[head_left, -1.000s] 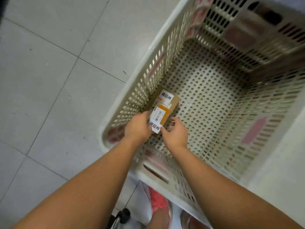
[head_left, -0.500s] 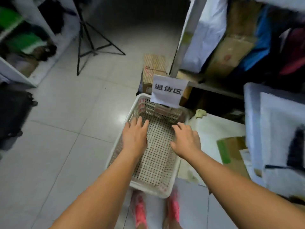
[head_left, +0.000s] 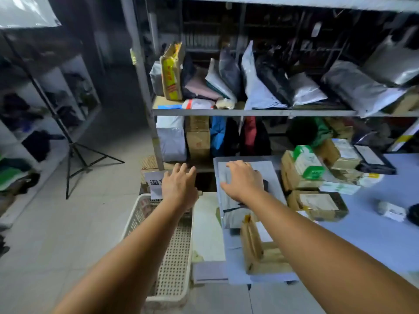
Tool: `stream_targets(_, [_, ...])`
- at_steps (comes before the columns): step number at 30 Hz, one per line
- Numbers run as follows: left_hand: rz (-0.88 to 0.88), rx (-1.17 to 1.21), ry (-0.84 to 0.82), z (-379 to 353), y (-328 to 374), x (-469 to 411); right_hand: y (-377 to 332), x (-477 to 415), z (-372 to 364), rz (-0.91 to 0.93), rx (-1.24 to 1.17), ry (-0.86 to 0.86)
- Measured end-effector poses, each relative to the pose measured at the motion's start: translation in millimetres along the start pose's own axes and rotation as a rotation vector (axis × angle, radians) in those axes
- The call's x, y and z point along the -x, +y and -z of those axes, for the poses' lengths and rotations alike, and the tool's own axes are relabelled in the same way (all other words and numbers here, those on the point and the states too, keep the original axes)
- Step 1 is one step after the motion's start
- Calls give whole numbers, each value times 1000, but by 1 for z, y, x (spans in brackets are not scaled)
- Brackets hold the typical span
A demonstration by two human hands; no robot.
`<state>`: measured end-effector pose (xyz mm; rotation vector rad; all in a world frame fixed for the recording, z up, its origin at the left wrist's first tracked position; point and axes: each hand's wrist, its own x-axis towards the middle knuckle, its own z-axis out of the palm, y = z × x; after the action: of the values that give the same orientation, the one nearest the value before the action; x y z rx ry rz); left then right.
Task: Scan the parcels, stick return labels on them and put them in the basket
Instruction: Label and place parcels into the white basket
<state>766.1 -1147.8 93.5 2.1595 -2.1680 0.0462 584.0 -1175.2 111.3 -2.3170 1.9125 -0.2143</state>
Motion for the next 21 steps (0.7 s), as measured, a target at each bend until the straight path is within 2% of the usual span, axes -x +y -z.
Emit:
stream_targets(4, [-33,20,40,25,87,18,90,49,46,-28,-19,56])
stream_targets(11, [-156,8,52,43,229,18,227,93,86,-192,-71,25])
stream_targets(21, [-294,87,-56,4,401,-84,404,56,98,-327,-146,-20])
